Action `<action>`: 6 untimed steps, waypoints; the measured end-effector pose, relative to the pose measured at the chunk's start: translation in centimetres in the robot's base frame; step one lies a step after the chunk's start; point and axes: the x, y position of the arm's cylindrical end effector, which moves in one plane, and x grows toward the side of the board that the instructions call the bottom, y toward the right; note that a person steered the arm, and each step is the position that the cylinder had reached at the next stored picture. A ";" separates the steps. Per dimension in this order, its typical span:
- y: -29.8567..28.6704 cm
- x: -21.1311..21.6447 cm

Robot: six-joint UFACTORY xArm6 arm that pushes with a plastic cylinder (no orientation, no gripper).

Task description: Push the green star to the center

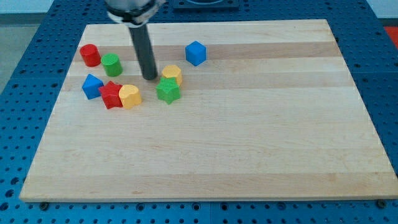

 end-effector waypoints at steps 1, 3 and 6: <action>0.3 0.0; -2.5 2.5; 1.7 4.6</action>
